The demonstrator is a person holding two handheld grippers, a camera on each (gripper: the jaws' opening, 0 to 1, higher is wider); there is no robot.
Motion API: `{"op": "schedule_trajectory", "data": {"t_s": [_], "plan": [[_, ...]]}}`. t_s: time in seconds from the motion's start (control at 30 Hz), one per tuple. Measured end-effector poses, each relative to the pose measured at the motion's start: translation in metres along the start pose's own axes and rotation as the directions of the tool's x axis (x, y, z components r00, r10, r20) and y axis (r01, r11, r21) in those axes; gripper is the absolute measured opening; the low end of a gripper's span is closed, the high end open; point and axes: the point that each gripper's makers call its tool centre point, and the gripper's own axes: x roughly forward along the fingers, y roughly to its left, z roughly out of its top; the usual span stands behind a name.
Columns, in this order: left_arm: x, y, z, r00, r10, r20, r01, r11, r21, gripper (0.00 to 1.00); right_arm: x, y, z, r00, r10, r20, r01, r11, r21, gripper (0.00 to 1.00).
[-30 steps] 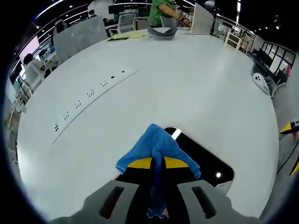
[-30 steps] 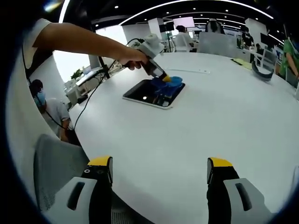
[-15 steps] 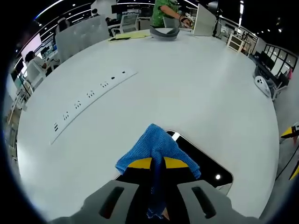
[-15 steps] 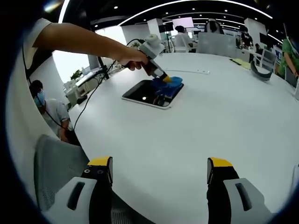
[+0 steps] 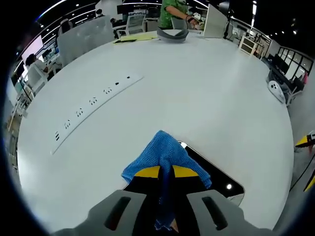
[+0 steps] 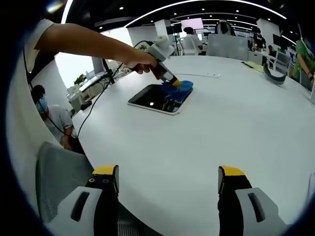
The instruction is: Wipe the mirror surface with the cleaning cloth until all visible marks leave the cleaned area.
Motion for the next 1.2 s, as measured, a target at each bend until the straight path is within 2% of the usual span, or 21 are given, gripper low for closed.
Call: {"op": "schedule_trajectory", "data": {"t_s": [0.57, 1.2], "plan": [[0.0022, -0.0011, 0.0026, 1.000, 0.004, 0.005, -0.004, 1.000, -0.018, 0.06, -0.0022, -0.0016, -0.0007, 1.000, -0.003, 0.005, 0.003, 1.000, 0.007, 0.82], [-0.0003, -0.0079, -0.0018, 1.000, 0.016, -0.001, -0.016, 1.000, -0.001, 0.05, -0.0033, -0.0017, 0.0024, 1.000, -0.002, 0.008, 0.002, 1.000, -0.004, 0.82]]}}
